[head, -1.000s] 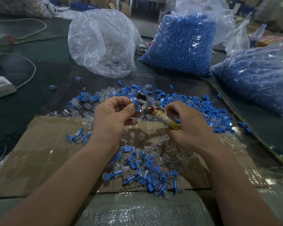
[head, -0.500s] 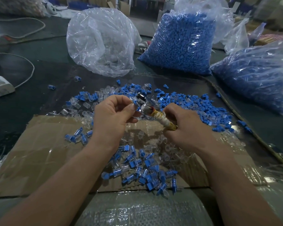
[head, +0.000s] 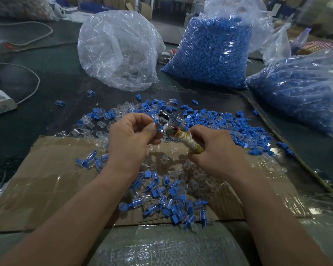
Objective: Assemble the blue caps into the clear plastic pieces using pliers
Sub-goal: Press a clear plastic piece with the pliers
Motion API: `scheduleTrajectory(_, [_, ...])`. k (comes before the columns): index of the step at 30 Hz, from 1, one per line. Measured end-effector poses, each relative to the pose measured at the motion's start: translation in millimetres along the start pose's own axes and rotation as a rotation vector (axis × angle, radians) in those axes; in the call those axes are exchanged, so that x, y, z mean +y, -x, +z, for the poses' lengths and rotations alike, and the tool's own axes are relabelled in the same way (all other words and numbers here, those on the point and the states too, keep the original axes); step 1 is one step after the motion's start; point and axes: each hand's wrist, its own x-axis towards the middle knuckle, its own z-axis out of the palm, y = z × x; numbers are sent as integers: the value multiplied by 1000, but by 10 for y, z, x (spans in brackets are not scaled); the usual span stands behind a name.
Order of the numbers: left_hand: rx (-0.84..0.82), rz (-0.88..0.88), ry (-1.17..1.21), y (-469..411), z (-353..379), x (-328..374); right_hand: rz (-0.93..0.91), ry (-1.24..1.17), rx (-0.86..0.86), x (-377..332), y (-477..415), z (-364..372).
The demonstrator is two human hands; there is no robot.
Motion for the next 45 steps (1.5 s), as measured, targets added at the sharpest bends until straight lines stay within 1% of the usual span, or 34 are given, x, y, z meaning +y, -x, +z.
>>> scheduleTrajectory(8, [-3, -17, 6, 4, -7, 15, -16, 37, 33, -8, 0, 13])
scheduleTrajectory(14, [11, -29, -8, -18, -25, 25, -31, -39, 46, 35, -20, 58])
scheduleTrajectory(18, [6, -83, 23, -41, -81, 67, 3, -102, 135, 160, -32, -7])
scheduleTrajectory(20, [-33, -123, 2, -57, -120, 100, 41, -117, 201, 227, -38, -46])
scheduleTrajectory(22, [-133, -159, -26, -56, -137, 138, 102, -109, 262, 302, -54, -71])
scheduleTrajectory(24, [-281, -183, -68, -39, -135, 168, 192, -97, 278, 386, -77, -89])
scheduleTrajectory(28, [-620, -221, -183, 17, -120, 193, 345, 21, 197, 526, -106, -88])
scheduleTrajectory(30, [-749, -229, -225, 33, -111, 185, 389, 63, 161, 560, -114, -75])
scheduleTrajectory(33, [-886, -222, -296, 46, -104, 156, 422, 81, 102, 592, -126, -54])
scheduleTrajectory(36, [-961, -202, -328, 52, -104, 145, 439, 83, 62, 615, -128, -42])
scheduleTrajectory(39, [-993, -197, -327, 58, -108, 147, 455, 35, 53, 625, -115, -57])
scheduleTrajectory(41, [-967, -190, -292, 68, -102, 153, 463, 15, 36, 635, -113, -77])
scheduleTrajectory(43, [-874, -182, -231, 73, -91, 168, 470, -1, -7, 640, -113, -84])
scheduleTrajectory(45, [-735, -185, -160, 60, -84, 178, 471, -15, -37, 650, -108, -86])
